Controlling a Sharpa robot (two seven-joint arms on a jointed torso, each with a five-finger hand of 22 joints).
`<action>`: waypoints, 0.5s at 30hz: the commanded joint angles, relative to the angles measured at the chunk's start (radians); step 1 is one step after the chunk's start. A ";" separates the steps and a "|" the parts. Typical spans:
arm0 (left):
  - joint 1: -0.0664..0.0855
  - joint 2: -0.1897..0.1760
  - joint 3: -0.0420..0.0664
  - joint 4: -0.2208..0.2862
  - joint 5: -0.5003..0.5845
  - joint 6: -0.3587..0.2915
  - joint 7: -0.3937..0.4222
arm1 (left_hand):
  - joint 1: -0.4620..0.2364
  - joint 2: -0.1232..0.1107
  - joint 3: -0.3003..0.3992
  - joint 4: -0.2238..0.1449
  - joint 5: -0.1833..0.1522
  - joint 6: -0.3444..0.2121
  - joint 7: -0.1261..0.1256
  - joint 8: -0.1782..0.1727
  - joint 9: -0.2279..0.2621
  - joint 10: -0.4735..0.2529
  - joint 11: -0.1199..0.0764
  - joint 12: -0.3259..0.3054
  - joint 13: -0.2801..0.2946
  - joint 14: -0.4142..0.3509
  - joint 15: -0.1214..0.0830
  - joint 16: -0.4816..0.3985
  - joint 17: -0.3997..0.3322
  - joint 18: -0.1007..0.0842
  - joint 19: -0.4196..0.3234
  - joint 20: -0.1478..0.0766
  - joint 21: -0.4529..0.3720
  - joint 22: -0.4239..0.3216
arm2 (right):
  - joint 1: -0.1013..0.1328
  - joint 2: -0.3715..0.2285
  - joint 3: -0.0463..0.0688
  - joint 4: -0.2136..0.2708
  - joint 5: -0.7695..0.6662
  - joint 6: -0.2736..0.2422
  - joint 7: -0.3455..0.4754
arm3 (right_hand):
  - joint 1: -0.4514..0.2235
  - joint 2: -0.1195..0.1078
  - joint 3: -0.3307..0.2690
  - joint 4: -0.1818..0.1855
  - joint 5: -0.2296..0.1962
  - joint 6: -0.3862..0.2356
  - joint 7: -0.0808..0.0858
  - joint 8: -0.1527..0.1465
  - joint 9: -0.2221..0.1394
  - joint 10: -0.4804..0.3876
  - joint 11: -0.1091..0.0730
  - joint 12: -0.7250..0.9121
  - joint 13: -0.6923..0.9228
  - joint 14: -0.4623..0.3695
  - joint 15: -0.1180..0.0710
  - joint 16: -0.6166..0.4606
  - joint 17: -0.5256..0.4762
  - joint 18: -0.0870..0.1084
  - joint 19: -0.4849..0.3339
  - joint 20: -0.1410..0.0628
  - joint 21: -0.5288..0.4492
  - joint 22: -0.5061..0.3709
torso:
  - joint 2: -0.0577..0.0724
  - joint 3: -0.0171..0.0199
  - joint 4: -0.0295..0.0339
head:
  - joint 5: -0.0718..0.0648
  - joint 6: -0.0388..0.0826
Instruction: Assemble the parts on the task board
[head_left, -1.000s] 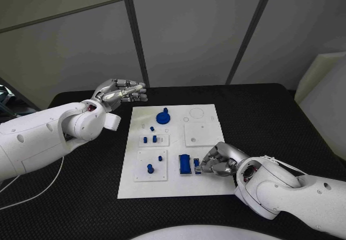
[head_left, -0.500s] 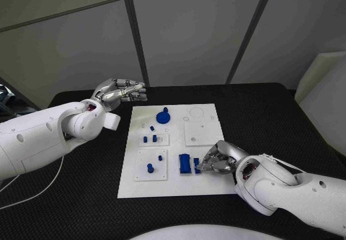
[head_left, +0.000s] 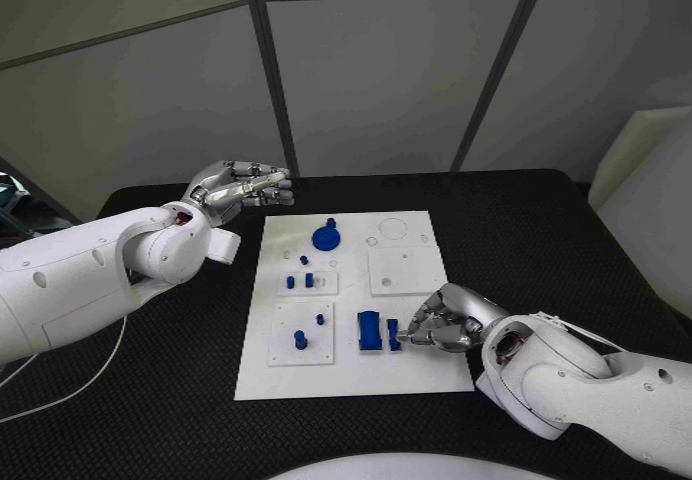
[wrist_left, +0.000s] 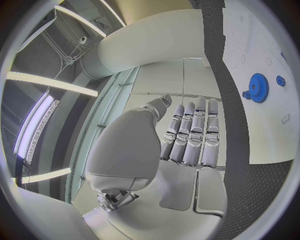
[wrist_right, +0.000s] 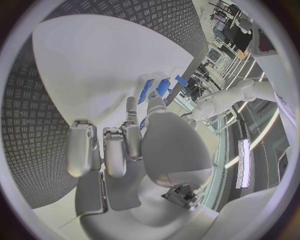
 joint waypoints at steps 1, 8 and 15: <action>0.002 0.003 0.001 -0.002 0.004 0.005 0.008 | 0.004 0.009 -0.006 -0.001 0.001 -0.007 -0.001 0.007 0.000 -0.005 0.004 -0.004 -0.001 0.006 -0.002 -0.004 0.001 -0.003 0.007 0.001 0.001 -0.002 | 0.015 -0.019 0.008 0.003 0.106 0.041 0.170 | -0.006 0.000 -0.018 0.010 0.002 -0.038 0.014 -0.020 -0.007 -0.040 0.020 -0.098 0.022 0.088 0.011 -0.032 0.193 0.013 -0.059 0.009 -0.075 -0.028 | -0.002 -0.0024 -0.0003 | -0.004 0.015; 0.001 0.015 -0.007 -0.005 0.044 -0.019 0.051 | -0.005 0.002 -0.021 0.004 0.000 0.001 -0.007 0.014 0.002 0.006 0.000 0.002 0.001 0.017 -0.005 -0.007 0.003 -0.003 0.013 0.001 0.003 -0.016 | 0.097 -0.008 0.016 -0.121 0.421 0.066 0.466 | 0.129 0.028 -0.010 -0.025 0.007 -0.125 0.059 -0.059 -0.028 -0.372 0.062 -0.719 -0.374 -0.125 0.048 -0.503 -0.395 0.119 -0.418 0.043 -0.592 -0.536 | -0.015 -0.0060 -0.0068 | -0.016 0.065; -0.002 0.038 -0.013 -0.025 0.125 -0.094 0.119 | -0.015 0.004 -0.046 0.022 0.001 0.040 -0.036 0.030 0.003 0.053 -0.022 0.011 0.000 0.030 -0.013 -0.018 0.008 -0.002 0.012 -0.001 0.000 -0.051 | 0.165 0.073 0.018 -0.331 0.772 0.118 0.735 | 0.296 0.064 0.031 -0.081 -0.078 -0.148 0.096 -0.061 -0.052 -0.459 0.104 -0.952 -0.633 -0.301 0.094 -0.935 -0.714 0.115 -0.508 0.084 -0.803 -0.674 | -0.033 -0.0143 -0.0102 | -0.030 0.136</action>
